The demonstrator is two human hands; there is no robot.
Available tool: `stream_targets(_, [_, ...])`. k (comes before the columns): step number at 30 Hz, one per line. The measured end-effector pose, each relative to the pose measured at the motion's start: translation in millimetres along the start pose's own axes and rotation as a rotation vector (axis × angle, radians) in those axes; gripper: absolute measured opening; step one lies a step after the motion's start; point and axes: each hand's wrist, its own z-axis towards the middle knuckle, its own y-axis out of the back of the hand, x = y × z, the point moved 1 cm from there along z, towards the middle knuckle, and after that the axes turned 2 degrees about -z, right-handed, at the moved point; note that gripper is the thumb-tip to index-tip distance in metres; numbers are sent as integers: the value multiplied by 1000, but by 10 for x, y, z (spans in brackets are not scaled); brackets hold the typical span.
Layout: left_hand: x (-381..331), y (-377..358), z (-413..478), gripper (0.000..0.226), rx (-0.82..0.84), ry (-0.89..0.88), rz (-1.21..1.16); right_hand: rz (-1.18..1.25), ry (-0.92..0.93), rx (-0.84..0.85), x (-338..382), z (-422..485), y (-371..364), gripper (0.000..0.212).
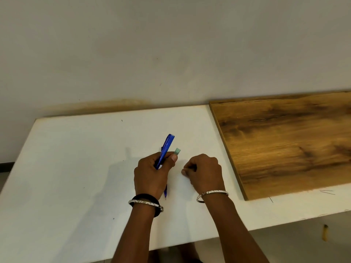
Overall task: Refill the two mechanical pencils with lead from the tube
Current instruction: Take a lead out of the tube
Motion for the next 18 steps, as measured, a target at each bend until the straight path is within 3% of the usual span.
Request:
stream_targets(4, [19,5,-31,9,-13,-17,61,11,-18,-35,2,-30,32,21])
stream_targets(7, [12,13,-58,17,-29,-63,174,280,-54,-145,-6,-36,101,15])
stream_targets(11, [-32,52,-81,32,-31,-124,356,872,-143,67,1,-22,183,10])
stream_targets(18, [-97,62,-132,21,-34,-421,588,1131,-249,270,-13,-57,174,14])
